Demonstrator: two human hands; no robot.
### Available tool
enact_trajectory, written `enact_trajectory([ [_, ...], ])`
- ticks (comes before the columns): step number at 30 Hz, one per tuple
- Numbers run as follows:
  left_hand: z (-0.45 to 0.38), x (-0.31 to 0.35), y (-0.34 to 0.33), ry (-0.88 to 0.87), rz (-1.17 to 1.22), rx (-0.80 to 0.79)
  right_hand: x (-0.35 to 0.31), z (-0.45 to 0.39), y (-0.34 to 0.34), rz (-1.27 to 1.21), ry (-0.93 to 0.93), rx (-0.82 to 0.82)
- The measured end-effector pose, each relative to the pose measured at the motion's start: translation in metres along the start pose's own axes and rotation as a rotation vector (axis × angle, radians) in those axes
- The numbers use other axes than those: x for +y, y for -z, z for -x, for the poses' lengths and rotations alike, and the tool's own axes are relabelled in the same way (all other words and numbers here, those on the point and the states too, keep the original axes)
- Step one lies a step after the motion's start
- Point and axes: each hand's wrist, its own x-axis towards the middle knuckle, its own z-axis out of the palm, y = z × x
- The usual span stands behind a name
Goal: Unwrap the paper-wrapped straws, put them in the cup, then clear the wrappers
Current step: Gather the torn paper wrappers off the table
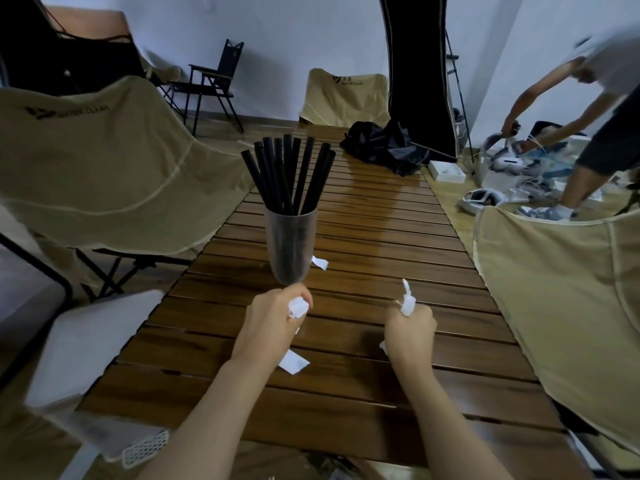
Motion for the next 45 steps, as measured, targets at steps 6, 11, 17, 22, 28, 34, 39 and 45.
enact_trajectory([
  [6, 0.004, 0.0, 0.005, 0.028, -0.017, 0.037, -0.008, 0.007, 0.002, 0.015, 0.062, -0.152],
  [11, 0.008, -0.003, 0.005, 0.04, -0.077, 0.018, -0.006, 0.009, 0.01, -0.079, -0.016, -0.187],
  [17, 0.022, -0.012, 0.008, -0.02, -0.214, -0.148, 0.015, 0.026, 0.011, 0.045, 0.255, -0.278],
  [22, 0.027, -0.007, 0.005, -0.007, -0.278, -0.143, 0.03, 0.013, 0.004, 0.529, 0.49, -0.328],
  [28, 0.035, -0.012, -0.001, -0.015, -0.293, -0.079, 0.037, 0.017, -0.003, 0.554, 0.551, -0.275],
  [34, 0.04, -0.011, -0.01, 0.056, -0.4, 0.022, 0.031, 0.022, -0.005, 0.61, 0.594, -0.25],
  [39, 0.044, -0.012, -0.013, 0.039, -0.437, 0.063, 0.034, 0.025, -0.003, 0.604, 0.601, -0.17],
  [45, 0.036, -0.025, -0.01, 0.061, -0.384, 0.057, 0.029, 0.023, 0.002, 0.488, 0.482, -0.02],
])
